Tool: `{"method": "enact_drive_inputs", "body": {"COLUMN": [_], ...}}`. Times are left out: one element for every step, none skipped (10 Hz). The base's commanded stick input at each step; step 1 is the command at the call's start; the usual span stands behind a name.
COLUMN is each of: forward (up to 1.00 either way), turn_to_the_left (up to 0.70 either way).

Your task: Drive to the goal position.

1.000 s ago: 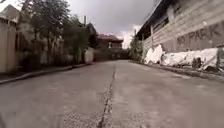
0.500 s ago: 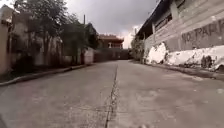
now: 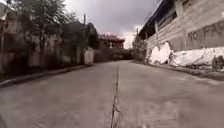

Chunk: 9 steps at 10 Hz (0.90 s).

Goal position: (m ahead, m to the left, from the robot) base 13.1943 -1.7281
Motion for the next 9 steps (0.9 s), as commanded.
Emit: {"method": "enact_drive_inputs", "body": {"forward": [1.00, 1.00, 1.00, 1.00, 1.00, 1.00, 1.00, 1.00, 1.00], "turn_to_the_left": [0.00, 0.00, 0.00, 0.00, 0.00, 0.00, 0.00, 0.00, 0.00]}}
